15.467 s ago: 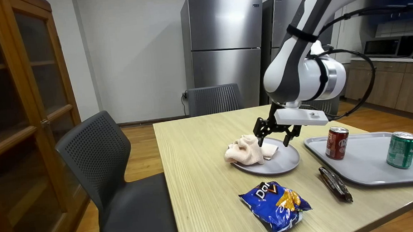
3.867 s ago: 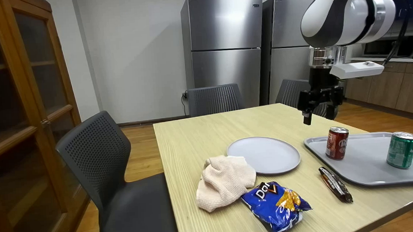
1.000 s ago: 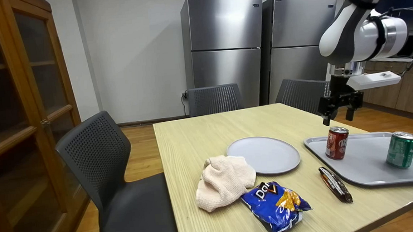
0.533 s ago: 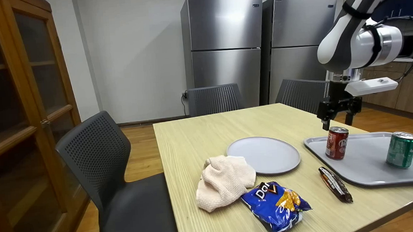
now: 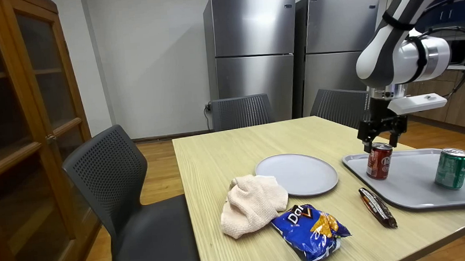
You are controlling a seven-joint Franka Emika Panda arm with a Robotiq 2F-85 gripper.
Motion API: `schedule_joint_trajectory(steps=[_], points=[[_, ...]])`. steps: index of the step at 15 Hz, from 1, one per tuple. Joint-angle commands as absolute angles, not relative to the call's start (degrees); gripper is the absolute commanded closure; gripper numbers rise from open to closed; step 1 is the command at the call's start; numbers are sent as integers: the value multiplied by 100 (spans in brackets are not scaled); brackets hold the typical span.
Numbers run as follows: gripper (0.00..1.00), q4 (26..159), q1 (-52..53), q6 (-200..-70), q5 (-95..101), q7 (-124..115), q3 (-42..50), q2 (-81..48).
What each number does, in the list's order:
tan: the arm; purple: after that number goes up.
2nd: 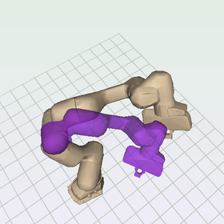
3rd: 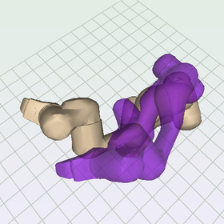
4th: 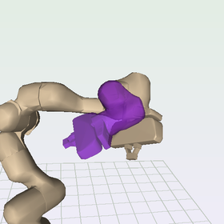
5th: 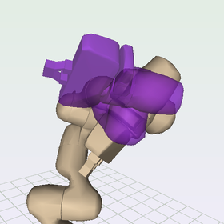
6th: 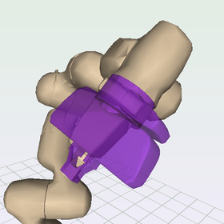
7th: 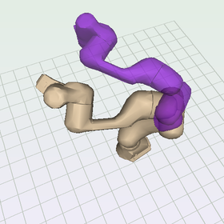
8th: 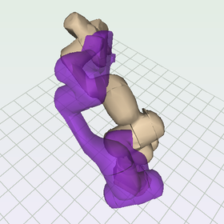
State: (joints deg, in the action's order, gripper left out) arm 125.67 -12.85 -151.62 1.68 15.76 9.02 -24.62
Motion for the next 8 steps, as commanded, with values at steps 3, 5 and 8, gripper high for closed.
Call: schedule_joint_trajectory(steps=[3,5,8], points=[[0,12459,-1415,-15152,228,1659,808,-2581],[0,12458,-1414,-15139,240,1661,810,-2599],[0,12484,-1411,-15190,252,1668,809,-2600]])
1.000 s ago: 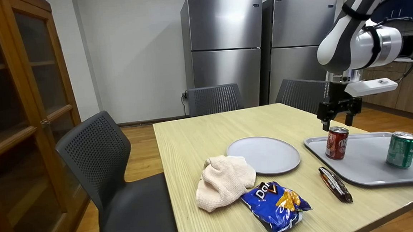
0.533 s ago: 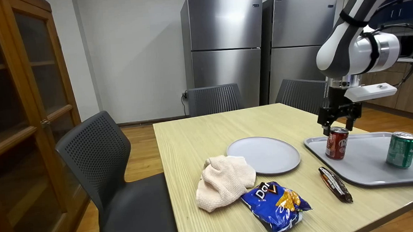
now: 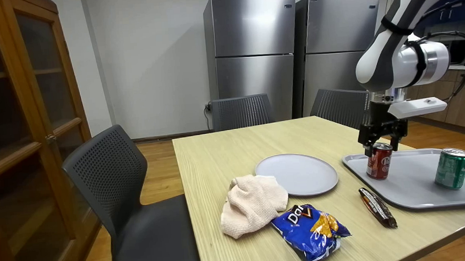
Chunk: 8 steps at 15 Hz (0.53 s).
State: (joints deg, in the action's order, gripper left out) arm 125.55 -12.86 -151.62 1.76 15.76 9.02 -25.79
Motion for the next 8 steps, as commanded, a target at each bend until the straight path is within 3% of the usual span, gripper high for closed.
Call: schedule_joint_trajectory(steps=[1,3,6,8], points=[[25,12488,-1416,-15193,250,1679,803,-2596],[32,12493,-1417,-15201,251,1681,801,-2596],[57,12506,-1420,-15209,246,1693,790,-2589],[61,12540,-1420,-15225,249,1711,779,-2571]])
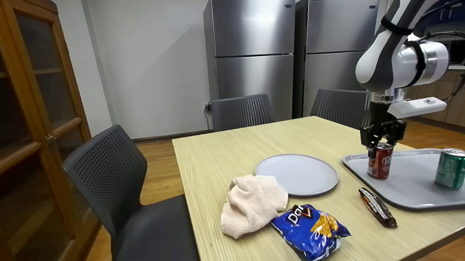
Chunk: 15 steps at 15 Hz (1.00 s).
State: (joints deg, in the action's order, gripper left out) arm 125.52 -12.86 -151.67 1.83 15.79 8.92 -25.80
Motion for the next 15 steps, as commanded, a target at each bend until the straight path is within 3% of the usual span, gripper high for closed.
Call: schedule_joint_trajectory(steps=[1,15], points=[[61,12568,-1400,-15255,279,1703,793,-2569],[61,12946,-1109,-15369,255,1818,308,-1731]])
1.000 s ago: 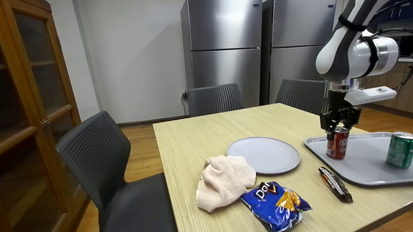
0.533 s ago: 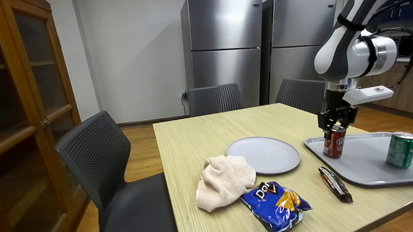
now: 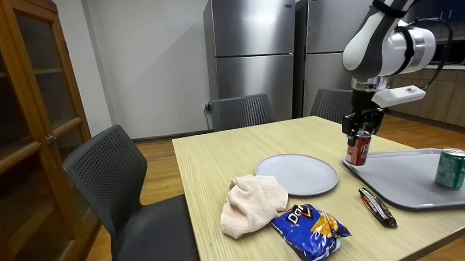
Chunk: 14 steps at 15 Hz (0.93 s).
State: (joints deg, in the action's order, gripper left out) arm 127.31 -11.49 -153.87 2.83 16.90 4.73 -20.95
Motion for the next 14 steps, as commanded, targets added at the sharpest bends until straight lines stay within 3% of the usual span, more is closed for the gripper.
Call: schedule_joint_trajectory(steps=[1,14], points=[[61,12959,-1073,-15383,228,1816,245,-1713],[61,13095,-387,-15414,374,1588,-142,-1792]])
